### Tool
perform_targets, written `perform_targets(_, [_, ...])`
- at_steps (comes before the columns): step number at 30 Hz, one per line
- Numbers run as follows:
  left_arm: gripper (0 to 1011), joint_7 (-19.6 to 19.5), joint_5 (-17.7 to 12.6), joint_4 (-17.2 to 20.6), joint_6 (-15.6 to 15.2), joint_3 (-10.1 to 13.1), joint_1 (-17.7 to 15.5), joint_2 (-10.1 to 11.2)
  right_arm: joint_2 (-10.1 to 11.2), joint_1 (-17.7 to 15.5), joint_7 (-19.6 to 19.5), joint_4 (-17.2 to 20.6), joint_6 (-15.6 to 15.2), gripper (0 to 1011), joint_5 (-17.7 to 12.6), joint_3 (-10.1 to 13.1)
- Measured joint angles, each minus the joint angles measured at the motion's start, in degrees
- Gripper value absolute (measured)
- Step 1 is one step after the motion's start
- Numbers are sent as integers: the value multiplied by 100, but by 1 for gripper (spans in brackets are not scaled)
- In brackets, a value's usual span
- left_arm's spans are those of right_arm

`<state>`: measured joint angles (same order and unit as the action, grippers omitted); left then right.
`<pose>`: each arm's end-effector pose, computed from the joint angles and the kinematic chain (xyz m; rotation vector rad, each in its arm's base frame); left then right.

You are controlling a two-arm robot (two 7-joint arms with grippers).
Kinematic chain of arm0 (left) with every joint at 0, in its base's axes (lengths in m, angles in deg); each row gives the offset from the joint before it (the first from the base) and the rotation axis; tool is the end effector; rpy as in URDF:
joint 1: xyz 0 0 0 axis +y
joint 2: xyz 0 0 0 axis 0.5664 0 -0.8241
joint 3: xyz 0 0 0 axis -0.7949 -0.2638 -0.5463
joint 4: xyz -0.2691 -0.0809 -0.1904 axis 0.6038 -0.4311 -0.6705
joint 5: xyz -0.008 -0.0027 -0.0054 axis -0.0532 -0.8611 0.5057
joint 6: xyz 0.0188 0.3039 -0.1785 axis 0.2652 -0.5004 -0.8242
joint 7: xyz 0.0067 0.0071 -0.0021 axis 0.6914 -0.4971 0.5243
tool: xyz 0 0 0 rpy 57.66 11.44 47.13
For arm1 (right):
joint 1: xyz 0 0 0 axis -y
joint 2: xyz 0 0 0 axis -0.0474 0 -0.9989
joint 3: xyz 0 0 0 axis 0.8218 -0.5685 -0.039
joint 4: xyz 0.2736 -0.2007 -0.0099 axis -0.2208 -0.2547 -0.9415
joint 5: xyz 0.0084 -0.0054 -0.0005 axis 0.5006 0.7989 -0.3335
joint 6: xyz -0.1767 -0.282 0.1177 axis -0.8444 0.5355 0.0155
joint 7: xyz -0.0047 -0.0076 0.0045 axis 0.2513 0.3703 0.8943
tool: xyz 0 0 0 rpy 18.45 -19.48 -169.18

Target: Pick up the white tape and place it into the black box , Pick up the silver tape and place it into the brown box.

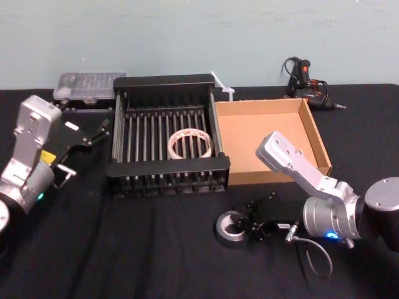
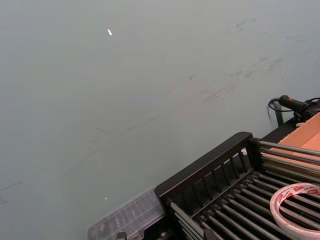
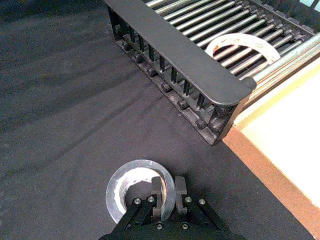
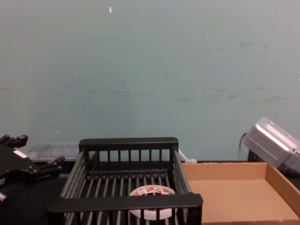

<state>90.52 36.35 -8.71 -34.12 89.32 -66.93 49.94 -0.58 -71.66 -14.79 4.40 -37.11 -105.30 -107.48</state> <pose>0.4078 0.0990 -0.3505 0.3045 -0.2850 1.2479 0.3986 -0.0088 -0.3048 -0.6485 0.1790 -0.5508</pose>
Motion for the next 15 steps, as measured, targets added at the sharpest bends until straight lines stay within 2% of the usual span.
perform_targets(9, [1001,0,0,0,0,0,0,0,65,-23,57,73,33,168,-92,85])
perform_targets(15, [1001,0,0,0,0,0,0,0,168,-96,-6,221,61,168,-253,293])
